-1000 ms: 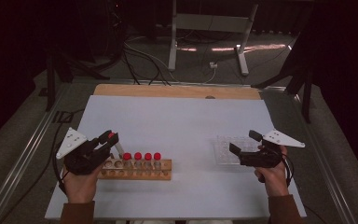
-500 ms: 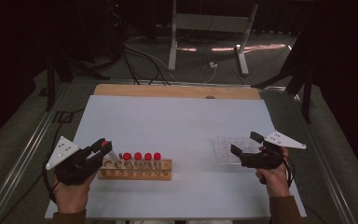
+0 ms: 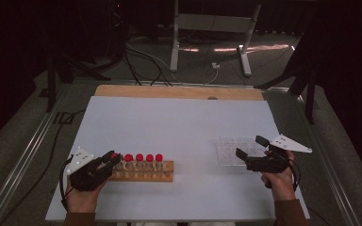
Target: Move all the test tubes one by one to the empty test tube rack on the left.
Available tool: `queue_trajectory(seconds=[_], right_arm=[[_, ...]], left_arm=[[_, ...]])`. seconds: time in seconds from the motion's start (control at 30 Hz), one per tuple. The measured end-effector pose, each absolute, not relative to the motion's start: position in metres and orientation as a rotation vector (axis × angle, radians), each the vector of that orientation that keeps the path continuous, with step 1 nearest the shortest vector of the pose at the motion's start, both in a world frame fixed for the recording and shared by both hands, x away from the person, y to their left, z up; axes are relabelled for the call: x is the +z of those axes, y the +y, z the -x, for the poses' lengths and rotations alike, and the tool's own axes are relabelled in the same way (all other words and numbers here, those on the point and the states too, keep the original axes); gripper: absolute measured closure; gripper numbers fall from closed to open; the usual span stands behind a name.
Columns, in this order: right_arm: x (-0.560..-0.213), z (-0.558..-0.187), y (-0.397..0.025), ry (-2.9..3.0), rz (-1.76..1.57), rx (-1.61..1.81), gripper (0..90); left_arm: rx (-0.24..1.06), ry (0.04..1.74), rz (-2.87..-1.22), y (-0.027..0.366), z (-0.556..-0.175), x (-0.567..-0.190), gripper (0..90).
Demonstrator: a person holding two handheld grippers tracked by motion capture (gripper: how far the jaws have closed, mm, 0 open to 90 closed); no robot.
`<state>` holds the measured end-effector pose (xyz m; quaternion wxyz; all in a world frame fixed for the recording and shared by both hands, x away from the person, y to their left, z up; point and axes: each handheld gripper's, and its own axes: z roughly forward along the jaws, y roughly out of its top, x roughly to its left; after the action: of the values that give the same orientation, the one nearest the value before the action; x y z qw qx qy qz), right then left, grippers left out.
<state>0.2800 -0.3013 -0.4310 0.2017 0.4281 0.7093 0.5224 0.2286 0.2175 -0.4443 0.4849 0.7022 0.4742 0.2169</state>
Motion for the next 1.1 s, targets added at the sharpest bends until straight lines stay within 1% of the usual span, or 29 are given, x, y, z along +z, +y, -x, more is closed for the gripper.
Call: queue_trajectory(seconds=[0.23,0.33,0.53,0.8,0.97,1.03,1.1], right_arm=[[-0.435,-0.276,-0.303,1.990,-1.188,1.466,0.0],[-0.438,-0.274,-0.303,1.987,-1.173,1.472,0.0],[-0.441,-0.268,-0.306,1.947,-1.121,1.472,0.0],[-0.445,-0.262,-0.310,1.896,-1.079,1.495,0.0],[-0.449,-0.259,-0.313,1.890,-1.084,1.499,0.0],[-0.451,-0.257,-0.314,1.887,-1.088,1.494,0.0],[-0.453,-0.256,-0.314,1.884,-1.092,1.493,0.0]], left_arm=[[0.528,1.139,-1.706,0.219,-0.227,-0.446,70.0],[0.533,1.142,-1.703,0.220,-0.227,-0.448,66.8],[0.567,1.130,-1.628,0.230,-0.225,-0.444,53.8],[0.650,1.114,-1.512,0.245,-0.220,-0.436,38.5],[0.704,1.117,-1.448,0.253,-0.219,-0.431,26.5],[0.713,1.124,-1.431,0.256,-0.219,-0.431,24.7],[0.731,1.136,-1.426,0.257,-0.220,-0.431,20.2]])
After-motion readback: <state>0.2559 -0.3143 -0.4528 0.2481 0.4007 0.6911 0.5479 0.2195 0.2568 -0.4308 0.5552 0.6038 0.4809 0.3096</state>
